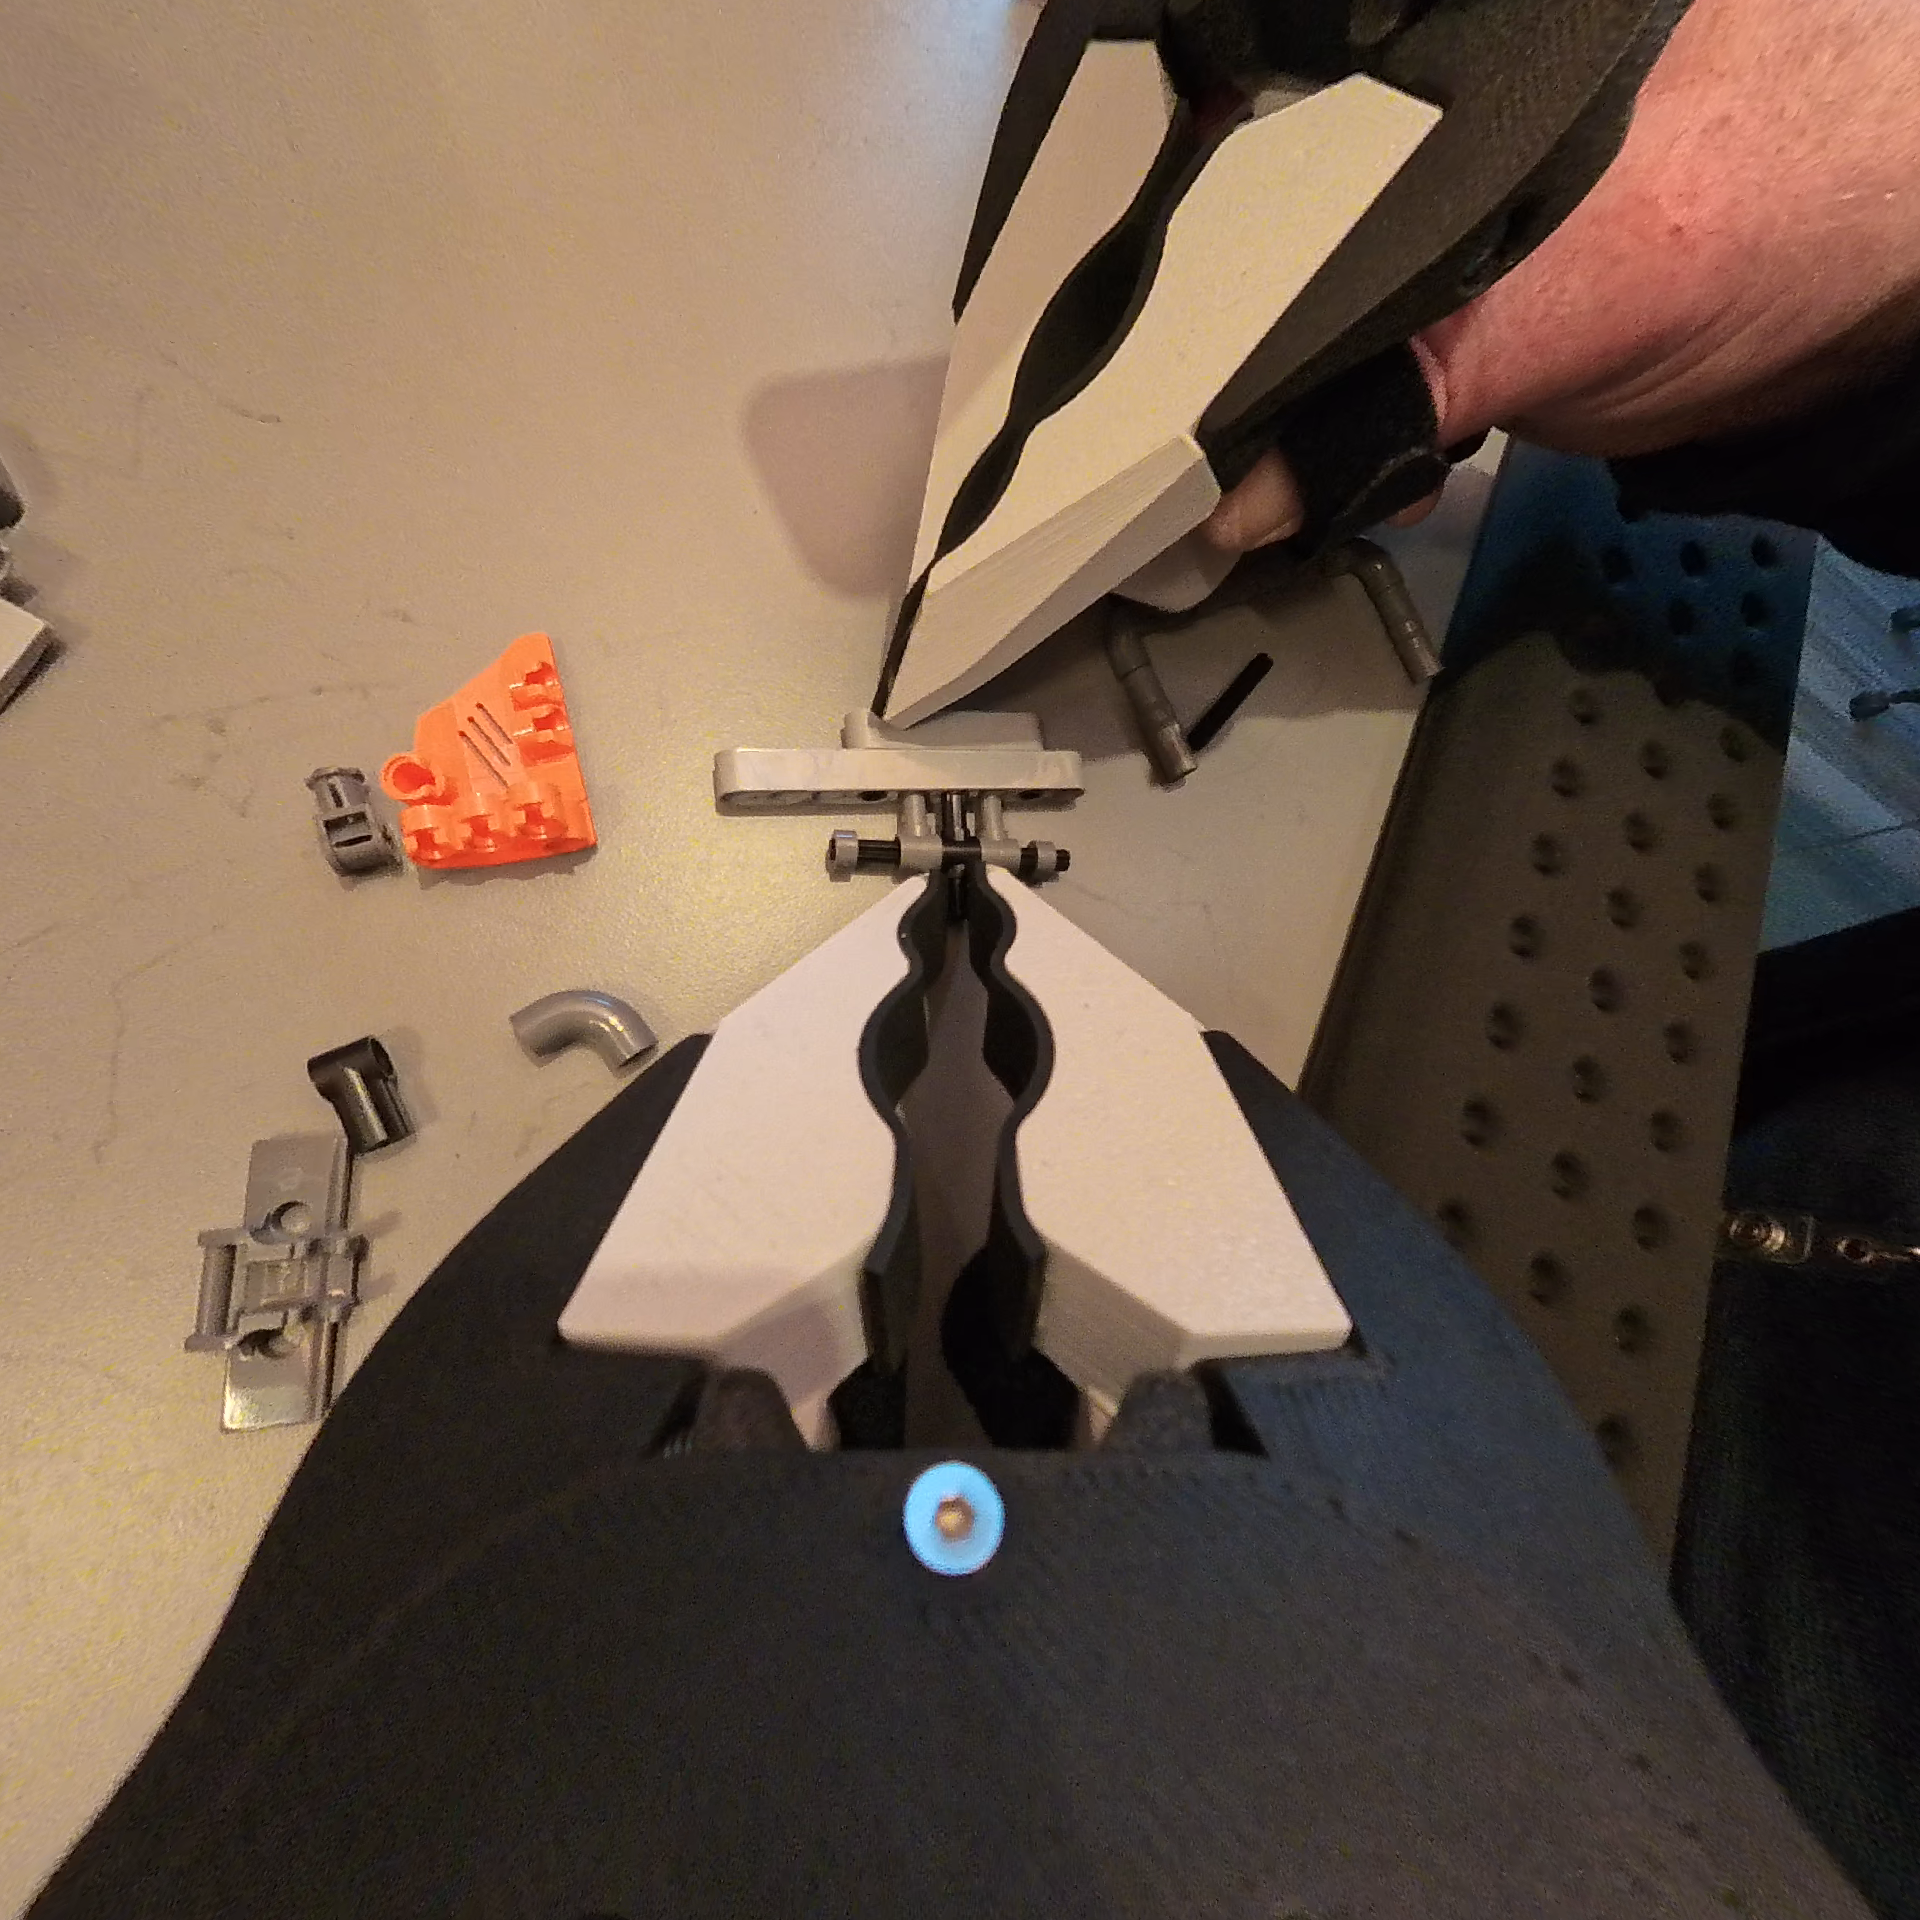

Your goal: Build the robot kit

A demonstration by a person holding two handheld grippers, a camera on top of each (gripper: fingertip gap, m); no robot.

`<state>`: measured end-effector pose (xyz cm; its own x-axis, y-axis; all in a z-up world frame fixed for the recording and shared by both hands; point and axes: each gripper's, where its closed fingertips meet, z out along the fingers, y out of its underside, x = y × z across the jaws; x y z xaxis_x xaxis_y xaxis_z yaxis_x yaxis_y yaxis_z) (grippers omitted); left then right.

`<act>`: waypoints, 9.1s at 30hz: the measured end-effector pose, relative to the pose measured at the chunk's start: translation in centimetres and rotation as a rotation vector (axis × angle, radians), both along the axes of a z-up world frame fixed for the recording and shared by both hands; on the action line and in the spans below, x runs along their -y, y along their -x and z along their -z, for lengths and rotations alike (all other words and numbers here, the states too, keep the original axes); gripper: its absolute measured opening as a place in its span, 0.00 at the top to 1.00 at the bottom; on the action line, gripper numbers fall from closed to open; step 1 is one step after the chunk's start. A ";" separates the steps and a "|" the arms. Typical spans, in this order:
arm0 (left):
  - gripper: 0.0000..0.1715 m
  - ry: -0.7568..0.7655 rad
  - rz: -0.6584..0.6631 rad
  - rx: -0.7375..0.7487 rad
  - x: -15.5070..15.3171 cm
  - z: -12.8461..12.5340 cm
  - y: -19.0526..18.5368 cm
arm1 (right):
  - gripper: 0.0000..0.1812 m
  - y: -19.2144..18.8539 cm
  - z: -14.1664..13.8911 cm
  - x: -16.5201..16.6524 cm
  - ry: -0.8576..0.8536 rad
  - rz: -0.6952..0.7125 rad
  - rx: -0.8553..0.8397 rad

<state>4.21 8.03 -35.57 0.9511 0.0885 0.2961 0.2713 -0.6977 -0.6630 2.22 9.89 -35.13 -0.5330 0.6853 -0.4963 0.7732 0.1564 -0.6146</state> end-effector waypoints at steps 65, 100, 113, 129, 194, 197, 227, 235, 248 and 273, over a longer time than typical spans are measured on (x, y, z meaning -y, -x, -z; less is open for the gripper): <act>1.00 -0.005 0.051 -0.042 -0.2 0.0 -0.4 | 1.00 -1.1 -0.1 -0.6 0.065 0.056 0.105; 1.00 0.073 0.051 -0.099 -0.2 -0.6 -0.3 | 1.00 -1.3 -0.2 -0.5 0.034 0.057 0.066; 1.00 0.106 0.101 -0.112 0.0 0.0 -0.2 | 1.00 -1.3 -0.1 -0.4 0.064 0.045 0.084; 1.00 0.126 0.123 -0.146 0.0 0.0 -0.3 | 0.98 -1.2 -0.5 -0.2 0.086 0.039 0.087; 1.00 0.066 0.006 -0.176 -1.0 0.0 -0.4 | 0.96 -1.1 0.0 -0.8 -0.081 0.100 -0.011; 1.00 0.064 0.006 -0.161 -1.2 0.0 -0.4 | 0.97 -1.0 -0.1 -0.9 -0.085 0.125 -0.026; 1.00 -0.006 -0.013 -0.048 -1.5 -0.2 -0.3 | 1.00 0.0 -0.3 -1.1 -0.072 0.145 -0.133; 1.00 0.036 -0.038 -0.087 -1.4 -0.1 0.0 | 1.00 0.0 -0.7 -1.2 -0.034 0.140 -0.127; 0.93 0.055 -0.033 -0.190 -1.3 -0.2 -0.3 | 1.00 -0.6 -0.2 -1.3 -0.057 0.110 -0.103; 0.89 0.031 -0.029 -0.196 -1.1 0.0 -0.5 | 1.00 -0.8 -0.4 -1.1 -0.029 0.091 -0.107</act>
<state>4.67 9.10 -35.55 0.9871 0.1229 0.1024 0.1596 -0.7126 -0.6831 3.06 10.94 -34.74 -0.5168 0.7462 -0.4197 0.7154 0.1071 -0.6905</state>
